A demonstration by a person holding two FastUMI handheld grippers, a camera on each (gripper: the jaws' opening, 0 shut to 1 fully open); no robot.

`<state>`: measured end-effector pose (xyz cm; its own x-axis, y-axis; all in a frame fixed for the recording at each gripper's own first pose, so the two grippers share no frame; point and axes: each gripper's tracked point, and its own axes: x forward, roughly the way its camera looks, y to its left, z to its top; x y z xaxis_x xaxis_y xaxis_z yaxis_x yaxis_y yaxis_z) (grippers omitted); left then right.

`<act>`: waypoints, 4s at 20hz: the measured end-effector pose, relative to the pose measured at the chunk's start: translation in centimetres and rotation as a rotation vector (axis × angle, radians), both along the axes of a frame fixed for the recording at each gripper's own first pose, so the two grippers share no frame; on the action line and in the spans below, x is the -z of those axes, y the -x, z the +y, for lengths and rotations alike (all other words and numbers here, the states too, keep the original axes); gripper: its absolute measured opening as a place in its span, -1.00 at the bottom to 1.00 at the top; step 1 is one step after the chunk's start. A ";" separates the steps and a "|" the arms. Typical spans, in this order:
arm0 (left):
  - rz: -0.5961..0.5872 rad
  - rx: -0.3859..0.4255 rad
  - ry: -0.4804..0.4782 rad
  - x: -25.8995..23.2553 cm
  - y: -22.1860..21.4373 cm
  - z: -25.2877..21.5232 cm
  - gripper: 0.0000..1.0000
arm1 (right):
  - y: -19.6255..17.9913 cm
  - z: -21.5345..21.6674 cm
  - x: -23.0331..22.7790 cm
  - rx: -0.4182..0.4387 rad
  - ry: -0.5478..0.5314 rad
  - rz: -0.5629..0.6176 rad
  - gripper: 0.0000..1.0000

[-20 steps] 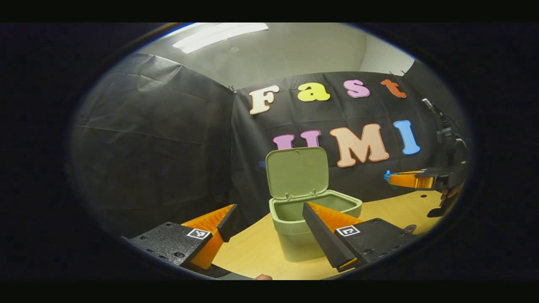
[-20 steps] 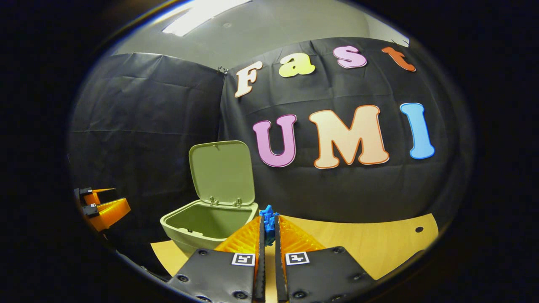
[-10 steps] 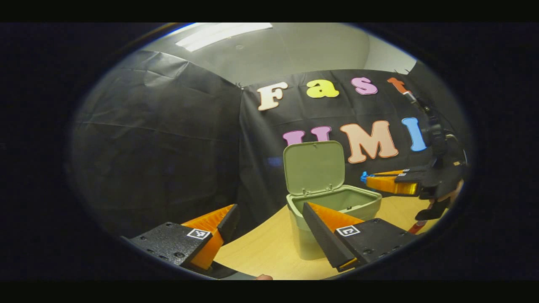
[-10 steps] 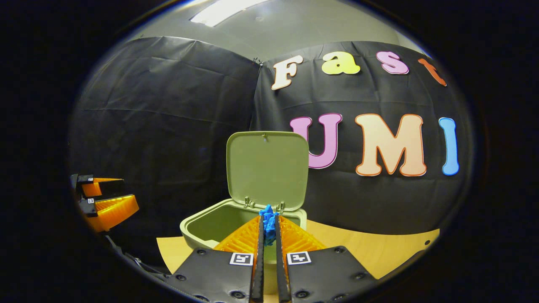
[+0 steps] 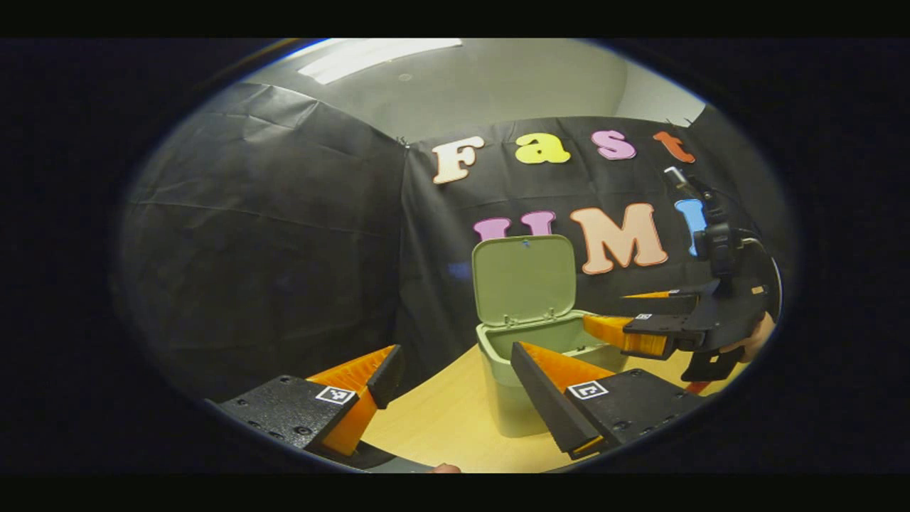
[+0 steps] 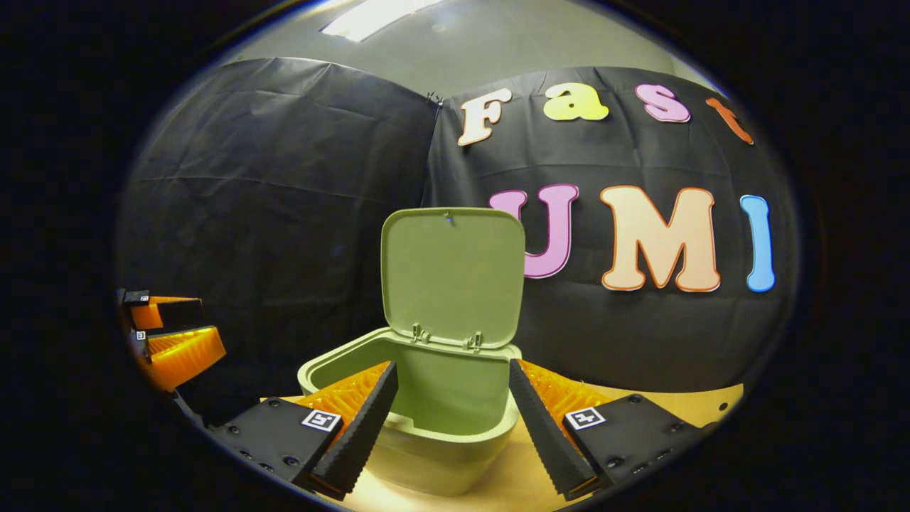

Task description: Press the lid of the desktop garbage bin to open it, pick up the crumpled paper on the desktop and throw it into the bin, then pick up the pop can on the desktop and drop it into the bin, and finally close the garbage bin lid.

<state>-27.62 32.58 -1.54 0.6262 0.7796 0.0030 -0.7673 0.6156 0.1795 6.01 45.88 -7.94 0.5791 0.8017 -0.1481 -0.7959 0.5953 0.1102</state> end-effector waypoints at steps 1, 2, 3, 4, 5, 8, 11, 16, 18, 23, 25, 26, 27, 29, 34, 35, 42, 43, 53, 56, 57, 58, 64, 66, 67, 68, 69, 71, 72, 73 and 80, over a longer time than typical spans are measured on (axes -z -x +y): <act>-0.004 0.019 0.000 -0.1 -0.7 -0.5 0.97 | -0.3 -1.4 -0.5 0.024 -0.006 -0.018 0.96; -0.009 0.039 0.001 -0.2 -1.7 -0.9 0.85 | -0.6 -2.7 -0.9 0.046 -0.014 -0.029 0.96; -0.014 0.060 0.004 -0.2 -2.7 -1.5 0.97 | -1.1 -4.1 -1.2 0.071 -0.022 -0.035 0.93; -0.021 0.082 0.007 -0.4 -3.5 -2.2 0.85 | -1.4 -5.8 -1.4 0.098 -0.026 -0.038 1.00; -0.029 0.104 0.011 -0.4 -4.4 -2.8 0.85 | -1.9 -7.4 -1.6 0.125 -0.029 -0.039 1.00; -0.042 0.168 0.017 -0.7 -7.4 -5.1 0.97 | -3.1 -12.2 -1.8 0.200 -0.032 -0.031 0.95; -0.045 0.227 0.010 -1.1 -10.1 -7.6 0.85 | -3.8 -16.7 -2.1 0.265 -0.038 -0.030 1.00; -0.044 0.333 0.016 -0.9 -14.9 -12.2 0.85 | -4.7 -24.5 -2.1 0.361 -0.028 -0.037 0.95; -0.038 0.381 0.031 -0.4 -16.9 -14.3 0.85 | -5.1 -27.7 -1.6 0.400 -0.014 -0.031 0.95; -0.005 0.494 0.096 2.1 -21.3 -19.2 0.85 | -5.6 -35.1 0.2 0.496 0.014 0.002 0.95; 0.011 0.531 0.126 3.5 -22.8 -21.2 0.86 | -5.5 -37.8 1.0 0.527 0.033 0.018 0.96; 0.019 0.546 0.142 4.3 -23.5 -22.0 0.87 | -5.4 -39.2 1.4 0.544 0.041 0.024 0.96; 0.028 0.557 0.157 5.1 -24.1 -22.7 0.87 | -5.3 -40.5 1.6 0.561 0.049 0.029 0.96; 0.053 0.573 0.188 7.0 -25.0 -24.0 0.87 | -5.1 -43.0 2.1 0.595 0.069 0.038 0.96; 0.104 0.593 0.250 11.1 -26.6 -26.6 0.87 | -3.5 -47.8 3.3 0.661 0.113 0.063 0.96; 0.117 0.592 0.264 12.1 -26.8 -26.9 0.87 | -3.3 -48.5 3.5 0.670 0.122 0.066 0.96; 0.225 0.540 0.349 19.3 -26.9 -27.3 0.88 | -1.8 -51.9 6.5 0.701 0.194 0.122 1.00; 0.241 0.531 0.365 20.3 -26.7 -27.2 0.88 | -1.7 -52.1 6.6 0.702 0.201 0.124 1.00; 0.375 0.500 0.447 27.3 -25.4 -28.0 0.89 | -0.7 -52.5 7.5 0.699 0.264 0.108 0.96; 0.381 0.494 0.465 27.2 -25.1 -27.7 0.69 | -0.3 -52.2 7.9 0.691 0.263 0.120 0.96; 0.377 0.497 0.469 26.9 -25.5 -27.6 0.55 | -0.2 -52.0 8.0 0.689 0.258 0.122 0.96; 0.359 0.499 0.454 25.6 -25.6 -27.3 0.55 | -0.1 -51.8 8.1 0.685 0.254 0.124 0.96; 0.240 0.526 0.312 15.9 -28.0 -24.6 0.53 | 0.0 -49.7 8.9 0.647 0.210 0.144 0.96; 0.207 0.529 0.271 13.1 -28.7 -23.5 0.54 | -0.1 -48.7 8.9 0.634 0.194 0.148 0.96; 0.195 0.526 0.252 11.9 -29.0 -22.9 0.52 | -0.1 -48.1 8.8 0.627 0.186 0.149 0.96; 0.182 0.525 0.239 10.8 -29.1 -22.4 0.53 | -0.1 -47.6 8.6 0.620 0.175 0.145 0.96; 0.168 0.520 0.226 9.7 -29.4 -21.8 0.54 | 0.0 -47.1 8.5 0.613 0.167 0.141 0.96; 0.155 0.501 0.182 7.5 -29.6 -20.3 0.53 | 0.1 -46.1 8.4 0.596 0.159 0.139 0.96; 0.151 0.482 0.154 6.3 -29.4 -19.3 0.53 | 0.3 -45.8 8.5 0.589 0.156 0.140 0.96; 0.142 0.468 0.134 5.2 -29.3 -18.3 0.52 | 0.3 -45.4 8.4 0.583 0.154 0.140 0.96; 0.057 0.379 0.052 -1.4 -27.6 -11.9 0.53 | 0.7 -43.4 8.8 0.556 0.139 0.166 0.96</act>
<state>-0.03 20.65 -0.11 0.8679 0.4914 -0.0730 -0.4737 0.8628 0.1764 5.33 2.53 -16.79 0.8667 0.3511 -0.3544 -0.3394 0.9356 0.0970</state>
